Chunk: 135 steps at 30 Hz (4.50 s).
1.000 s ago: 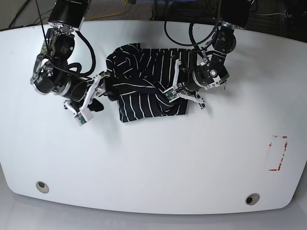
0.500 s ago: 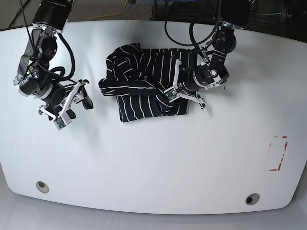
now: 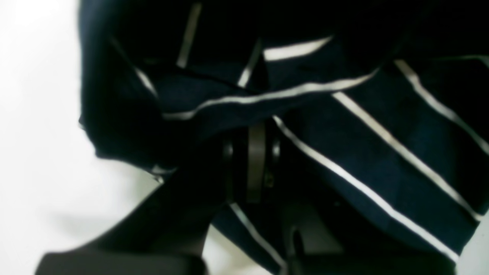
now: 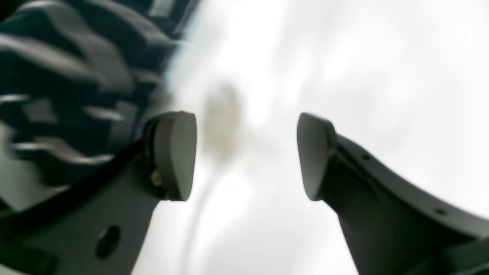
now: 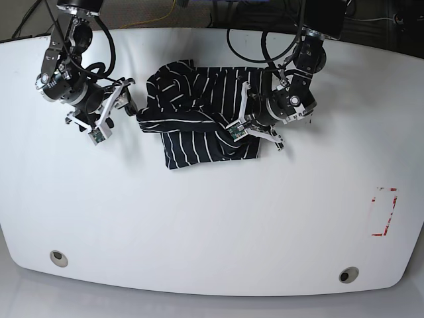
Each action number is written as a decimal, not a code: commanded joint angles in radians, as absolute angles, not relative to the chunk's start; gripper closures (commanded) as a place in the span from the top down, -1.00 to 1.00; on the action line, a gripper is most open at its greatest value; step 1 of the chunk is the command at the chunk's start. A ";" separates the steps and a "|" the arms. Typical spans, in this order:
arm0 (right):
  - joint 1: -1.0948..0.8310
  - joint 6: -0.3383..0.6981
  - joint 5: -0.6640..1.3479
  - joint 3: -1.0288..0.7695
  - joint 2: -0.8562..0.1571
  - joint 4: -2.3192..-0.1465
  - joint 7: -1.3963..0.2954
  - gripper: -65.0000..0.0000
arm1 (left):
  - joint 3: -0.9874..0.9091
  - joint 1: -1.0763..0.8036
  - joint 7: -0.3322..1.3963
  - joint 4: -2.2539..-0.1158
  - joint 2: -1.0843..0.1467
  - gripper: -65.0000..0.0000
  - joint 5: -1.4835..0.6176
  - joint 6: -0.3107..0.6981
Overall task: Layout the t-shirt on the table in an organized manner, then fold the t-shirt properly
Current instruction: 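Release the folded end and raise the right gripper away, then grasp the folded shirt with the left gripper and lift it, then grasp the shirt edge with the right gripper beside the left gripper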
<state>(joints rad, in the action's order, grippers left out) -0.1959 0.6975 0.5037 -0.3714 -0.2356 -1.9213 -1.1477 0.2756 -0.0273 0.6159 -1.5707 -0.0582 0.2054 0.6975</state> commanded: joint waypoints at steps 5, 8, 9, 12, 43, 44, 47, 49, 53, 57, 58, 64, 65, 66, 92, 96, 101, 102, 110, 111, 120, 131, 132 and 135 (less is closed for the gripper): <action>-0.177 0.698 0.532 -0.374 -0.168 -1.986 -1.184 0.21 | 0.277 -0.019 0.622 -1.583 -0.056 -0.90 0.206 0.698; -0.168 0.698 0.585 -0.374 -0.148 -1.985 -1.187 0.21 | 0.275 -0.019 0.622 -1.590 -0.056 -0.90 0.205 0.698; -0.168 0.698 0.601 -0.374 -0.147 -1.985 -1.187 0.21 | 0.274 -0.019 0.622 -1.598 -0.056 -0.90 0.205 0.698; -0.166 0.698 0.639 -0.374 -0.131 -1.983 -1.187 0.21 | 0.272 -0.021 0.622 -1.638 -0.056 -0.90 0.205 0.698; -0.163 0.698 0.618 -0.091 0.007 -1.968 -1.188 0.21 | 0.229 0.077 0.797 -1.926 -0.062 -0.90 0.206 0.698; -0.163 0.698 0.610 -0.091 0.007 -1.968 -1.188 0.21 | 0.220 0.088 0.800 -1.929 -0.062 -0.90 0.206 0.698; -0.159 0.698 0.579 -0.068 0.007 -1.966 -1.187 0.21 | 0.163 0.127 0.803 -1.933 -0.062 -0.90 0.206 0.698; -0.157 0.698 0.568 -0.045 0.010 -1.966 -1.182 0.21 | 0.133 0.147 0.803 -1.934 -0.062 -0.90 0.206 0.698; -0.133 0.698 0.536 -0.019 0.045 -1.965 -1.182 0.21 | 0.096 0.176 0.803 -1.934 -0.062 -0.90 0.206 0.698; -0.110 0.698 0.483 -0.015 0.090 -1.949 -1.182 0.21 | 0.070 0.182 0.803 -1.940 -0.062 -0.90 0.206 0.698; -0.102 0.698 0.476 -0.008 0.102 -1.939 -1.182 0.21 | 0.059 0.183 0.803 -1.940 -0.062 -0.90 0.206 0.698; -0.015 0.698 0.435 0.031 0.157 -1.839 -1.182 0.21 | -0.002 0.185 0.797 -1.943 -0.064 -0.90 0.208 0.698; -0.004 0.698 0.435 0.030 0.157 -1.830 -1.182 0.21 | -0.007 0.185 0.797 -1.945 -0.064 -0.90 0.208 0.698; 0.004 0.698 0.435 0.030 0.157 -1.827 -1.182 0.21 | -0.008 0.185 0.797 -1.948 -0.065 -0.90 0.208 0.698; 0.148 0.698 0.438 -0.143 0.012 -1.819 -1.188 0.21 | 0.048 0.208 0.800 -1.951 0.019 -0.90 0.188 0.698; 0.143 0.698 0.430 -0.143 0.012 -1.816 -1.188 0.21 | 0.070 0.203 0.803 -1.962 0.051 -0.90 0.188 0.698; 0.150 0.698 0.427 -0.156 -0.005 -1.747 -1.187 0.21 | 0.127 0.183 0.820 -1.962 0.090 -0.90 0.188 0.698; 0.150 0.698 0.427 -0.166 -0.021 -1.738 -1.187 0.21 | 0.143 0.177 0.831 -1.962 0.093 -0.90 0.188 0.698; 0.180 0.698 0.432 -0.234 -0.102 -1.685 -1.175 0.21 | 0.248 0.133 0.871 -1.960 0.119 -0.90 0.188 0.698; 0.182 0.698 0.430 -0.234 -0.113 -1.685 -1.175 0.21 | 0.269 0.124 0.871 -1.960 0.119 -0.90 0.188 0.698; 0.176 0.698 0.429 -0.274 -0.168 -1.689 -1.173 -0.72 | 0.410 0.042 0.860 -1.957 0.113 -0.92 0.197 0.698; 0.128 0.698 0.429 -0.297 -0.173 -1.693 -1.173 -0.94 | 0.490 -0.044 0.737 -1.929 0.091 -0.93 0.343 0.698; 0.124 0.698 0.429 -0.297 -0.173 -1.695 -1.173 -0.94 | 0.489 -0.045 0.737 -1.926 0.090 -0.93 0.344 0.698; 0.113 0.698 0.429 -0.298 -0.173 -1.695 -1.173 -0.94 | 0.464 -0.045 0.737 -1.913 0.065 -0.93 0.346 0.698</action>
<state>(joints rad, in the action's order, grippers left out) 0.1009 0.6991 0.4221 -0.2901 -0.1585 -1.6745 -1.1893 0.4793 -0.0608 0.7605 -1.9030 0.0761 0.3447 0.7048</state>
